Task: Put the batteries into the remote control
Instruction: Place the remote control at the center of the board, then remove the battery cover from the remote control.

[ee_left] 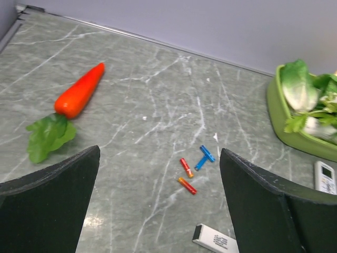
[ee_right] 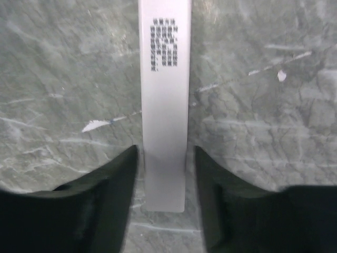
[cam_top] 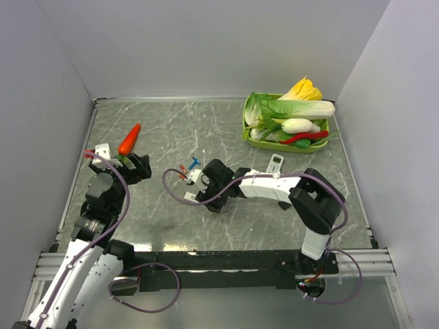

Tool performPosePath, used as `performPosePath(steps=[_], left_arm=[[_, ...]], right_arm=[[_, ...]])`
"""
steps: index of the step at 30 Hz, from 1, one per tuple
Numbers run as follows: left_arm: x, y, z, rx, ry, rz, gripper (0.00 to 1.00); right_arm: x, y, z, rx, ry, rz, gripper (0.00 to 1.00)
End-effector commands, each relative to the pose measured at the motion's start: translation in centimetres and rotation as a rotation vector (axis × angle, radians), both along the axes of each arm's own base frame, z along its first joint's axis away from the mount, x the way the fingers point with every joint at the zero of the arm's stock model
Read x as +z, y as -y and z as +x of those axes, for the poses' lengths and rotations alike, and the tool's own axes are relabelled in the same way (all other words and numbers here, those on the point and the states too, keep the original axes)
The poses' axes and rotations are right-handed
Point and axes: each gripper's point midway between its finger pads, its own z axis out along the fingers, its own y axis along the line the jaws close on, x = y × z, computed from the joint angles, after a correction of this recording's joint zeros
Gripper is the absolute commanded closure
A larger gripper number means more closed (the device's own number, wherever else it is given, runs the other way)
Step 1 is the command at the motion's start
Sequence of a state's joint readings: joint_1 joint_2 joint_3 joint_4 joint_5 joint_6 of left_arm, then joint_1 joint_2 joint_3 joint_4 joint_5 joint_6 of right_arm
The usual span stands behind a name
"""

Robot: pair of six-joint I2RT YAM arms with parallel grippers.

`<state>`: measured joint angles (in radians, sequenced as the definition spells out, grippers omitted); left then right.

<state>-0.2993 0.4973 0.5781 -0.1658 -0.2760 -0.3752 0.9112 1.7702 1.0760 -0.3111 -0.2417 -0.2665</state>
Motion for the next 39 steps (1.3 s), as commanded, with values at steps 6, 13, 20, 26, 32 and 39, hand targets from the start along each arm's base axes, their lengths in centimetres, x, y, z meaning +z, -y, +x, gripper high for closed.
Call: performPosePath(steps=[6,13,20,26,32,39], left_arm=[[0.3,-1.7,0.3,0.087,-0.004,0.032,0.01],[0.5,-1.8,0.1,0.089,0.002,0.022,0.01],[0.8,-1.7,0.0,0.085,0.012,0.017,0.01],[0.8,-1.6,0.0,0.079,0.013,0.016,0.01],[0.8,-1.5,-0.1,0.073,0.016,0.015,0.01],[0.8,-1.5,-0.1,0.071,0.018,0.015,0.01]], right_arm=[[1.5,0.5,1.0,-0.002,0.055,-0.103,0.32],[2.5,-0.9,1.7,-0.003,0.052,-0.091,0.32],[1.6,-1.7,1.0,0.016,0.021,-0.135,0.32],[1.2,-1.5,1.6,-0.021,0.034,-0.179,0.33],[1.7,-1.6,1.8,-0.024,0.067,-0.193,0.39],[1.6,-1.6,1.7,-0.012,0.076,-0.208,0.50]])
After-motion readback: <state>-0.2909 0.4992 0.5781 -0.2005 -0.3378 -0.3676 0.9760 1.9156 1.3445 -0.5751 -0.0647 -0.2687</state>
